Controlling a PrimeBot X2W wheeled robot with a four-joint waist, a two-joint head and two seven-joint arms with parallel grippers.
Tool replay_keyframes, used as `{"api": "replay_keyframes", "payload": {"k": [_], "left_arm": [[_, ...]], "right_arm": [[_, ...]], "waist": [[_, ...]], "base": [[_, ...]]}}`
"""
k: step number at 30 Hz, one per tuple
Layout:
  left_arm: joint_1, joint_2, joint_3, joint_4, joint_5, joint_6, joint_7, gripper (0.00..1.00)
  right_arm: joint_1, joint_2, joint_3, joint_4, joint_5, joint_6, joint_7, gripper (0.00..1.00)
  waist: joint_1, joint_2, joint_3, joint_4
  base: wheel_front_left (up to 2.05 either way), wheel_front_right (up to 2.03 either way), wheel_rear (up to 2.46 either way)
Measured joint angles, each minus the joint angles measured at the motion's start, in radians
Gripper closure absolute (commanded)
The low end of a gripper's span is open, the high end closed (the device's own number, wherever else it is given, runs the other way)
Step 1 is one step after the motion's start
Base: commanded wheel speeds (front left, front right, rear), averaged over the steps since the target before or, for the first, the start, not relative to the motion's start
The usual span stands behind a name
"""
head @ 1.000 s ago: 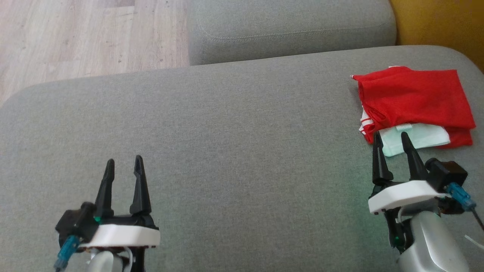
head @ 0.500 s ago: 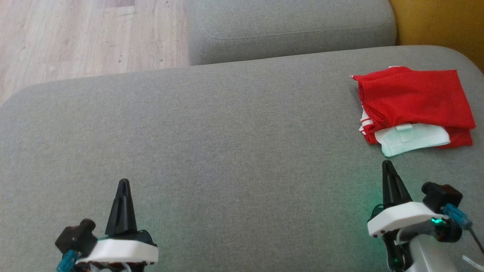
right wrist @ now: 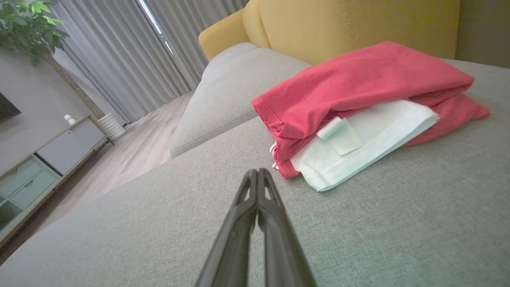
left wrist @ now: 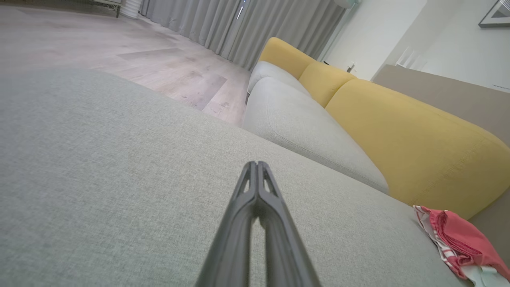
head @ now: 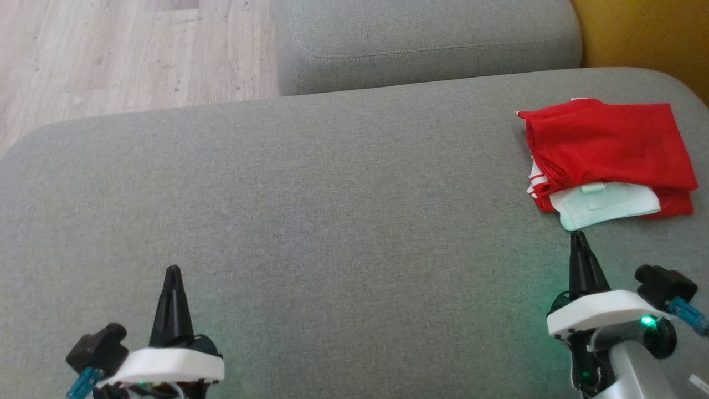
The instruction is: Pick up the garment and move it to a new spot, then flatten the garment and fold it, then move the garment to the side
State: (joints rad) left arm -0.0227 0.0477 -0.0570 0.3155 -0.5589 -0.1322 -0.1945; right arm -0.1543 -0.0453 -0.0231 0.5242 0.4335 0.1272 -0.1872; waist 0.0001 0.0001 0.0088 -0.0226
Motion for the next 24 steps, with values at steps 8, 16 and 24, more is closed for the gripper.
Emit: {"api": "replay_keyframes", "payload": {"k": [8,16,24], "left_arm": [[-0.002,0.0,0.016,-0.002,-0.07,0.0,0.019,1.0],[-0.003,0.0,0.025,-0.006,-0.15,0.0,0.045,1.0],[-0.013,0.0,0.03,-0.009,-0.231,0.0,0.069,1.0]], "right_arm": [[0.001,0.0,-0.011,-0.017,0.078,0.0,0.021,1.0],[0.002,0.0,-0.017,-0.035,0.169,0.0,0.043,1.0],[0.003,0.0,-0.024,-0.055,0.257,0.0,0.065,1.0]], "waist": [[0.0,0.0,0.0,0.002],[0.0,0.0,-0.001,0.003],[0.0,0.0,-0.001,0.005]], "base": [[0.0,0.0,0.0],[0.0,0.0,0.0],[0.0,0.0,0.0]]}}
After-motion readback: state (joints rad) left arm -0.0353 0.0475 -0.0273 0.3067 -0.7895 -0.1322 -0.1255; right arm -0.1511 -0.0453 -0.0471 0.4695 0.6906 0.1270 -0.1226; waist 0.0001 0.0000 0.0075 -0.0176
